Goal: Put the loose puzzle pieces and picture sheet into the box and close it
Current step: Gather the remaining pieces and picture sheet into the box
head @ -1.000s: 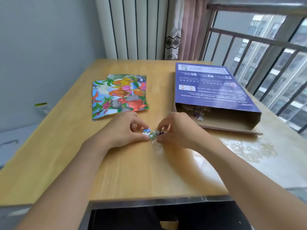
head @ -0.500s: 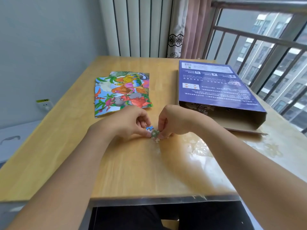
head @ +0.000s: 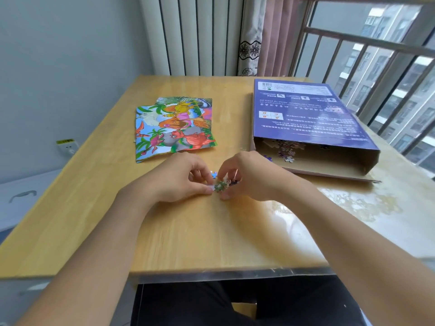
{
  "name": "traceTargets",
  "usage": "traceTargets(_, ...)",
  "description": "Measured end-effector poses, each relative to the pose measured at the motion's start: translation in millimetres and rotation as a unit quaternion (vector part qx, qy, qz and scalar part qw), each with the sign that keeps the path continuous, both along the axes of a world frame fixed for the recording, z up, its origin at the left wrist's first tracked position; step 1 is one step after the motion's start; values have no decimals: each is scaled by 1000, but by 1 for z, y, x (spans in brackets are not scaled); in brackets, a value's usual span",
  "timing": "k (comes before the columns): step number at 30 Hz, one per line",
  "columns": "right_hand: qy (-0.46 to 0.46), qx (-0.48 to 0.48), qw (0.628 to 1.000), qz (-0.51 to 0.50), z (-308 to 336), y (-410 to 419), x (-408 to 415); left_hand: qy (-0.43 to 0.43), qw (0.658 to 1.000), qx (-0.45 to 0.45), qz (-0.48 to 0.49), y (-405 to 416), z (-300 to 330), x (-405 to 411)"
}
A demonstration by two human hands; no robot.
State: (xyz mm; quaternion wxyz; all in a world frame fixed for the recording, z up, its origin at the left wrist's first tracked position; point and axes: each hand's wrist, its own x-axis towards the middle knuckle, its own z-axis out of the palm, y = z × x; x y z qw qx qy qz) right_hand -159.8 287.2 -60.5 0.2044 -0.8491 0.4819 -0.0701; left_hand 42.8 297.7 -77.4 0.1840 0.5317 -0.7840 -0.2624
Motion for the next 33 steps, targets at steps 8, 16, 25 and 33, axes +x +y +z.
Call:
traceTargets(8, 53, 45, 997, -20, 10, -6, 13, 5, 1000, 24, 4, -1, 4, -3)
traceTargets(16, -61, 116, 991, -36, 6, -11, -2, 130, 987, 100, -3, 1, 3, -2)
traceTargets(25, -403, 219, 868, -192, 10, -1, -55, 285, 951, 108, 56, 3, 31, -33)
traceTargets(33, -536, 274, 689, -402, 8, -21, -120, 305, 932, 118, 154, -40, 23, -141)
